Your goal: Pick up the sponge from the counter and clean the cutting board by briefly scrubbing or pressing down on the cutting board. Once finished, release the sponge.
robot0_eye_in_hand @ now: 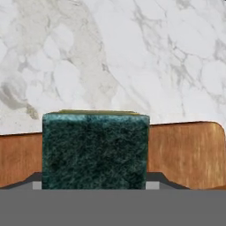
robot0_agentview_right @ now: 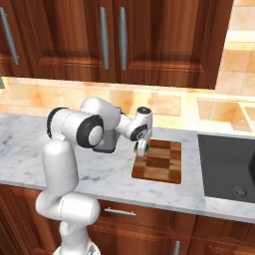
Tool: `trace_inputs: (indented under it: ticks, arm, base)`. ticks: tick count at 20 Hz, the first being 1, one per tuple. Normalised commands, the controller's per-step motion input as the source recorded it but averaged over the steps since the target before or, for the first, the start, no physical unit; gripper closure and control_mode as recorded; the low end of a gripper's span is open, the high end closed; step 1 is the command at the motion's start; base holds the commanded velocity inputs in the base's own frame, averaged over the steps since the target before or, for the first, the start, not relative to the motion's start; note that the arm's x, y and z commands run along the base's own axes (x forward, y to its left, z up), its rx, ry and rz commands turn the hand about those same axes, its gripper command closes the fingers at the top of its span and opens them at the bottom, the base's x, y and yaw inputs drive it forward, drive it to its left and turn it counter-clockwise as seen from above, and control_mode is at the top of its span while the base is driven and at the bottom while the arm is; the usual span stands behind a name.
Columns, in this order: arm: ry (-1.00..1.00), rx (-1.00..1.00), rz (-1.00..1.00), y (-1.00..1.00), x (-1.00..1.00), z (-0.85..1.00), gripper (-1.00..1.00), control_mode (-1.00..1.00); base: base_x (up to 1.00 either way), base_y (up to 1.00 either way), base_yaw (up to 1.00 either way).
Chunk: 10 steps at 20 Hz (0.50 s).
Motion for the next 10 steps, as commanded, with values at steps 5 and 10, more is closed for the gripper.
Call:
trace_inputs:
  ticks: [5, 10]
  arm:
    - [-0.06, 0.0, 0.03, -0.1, 0.38, 0.0, 1.0, -1.0]
    - [-0.08, 0.0, 0.04, -0.17, 0.33, 0.0, 1.0, -1.0]
  base:
    - [0.0, 0.0, 0.0]
    - [0.0, 0.0, 0.0]
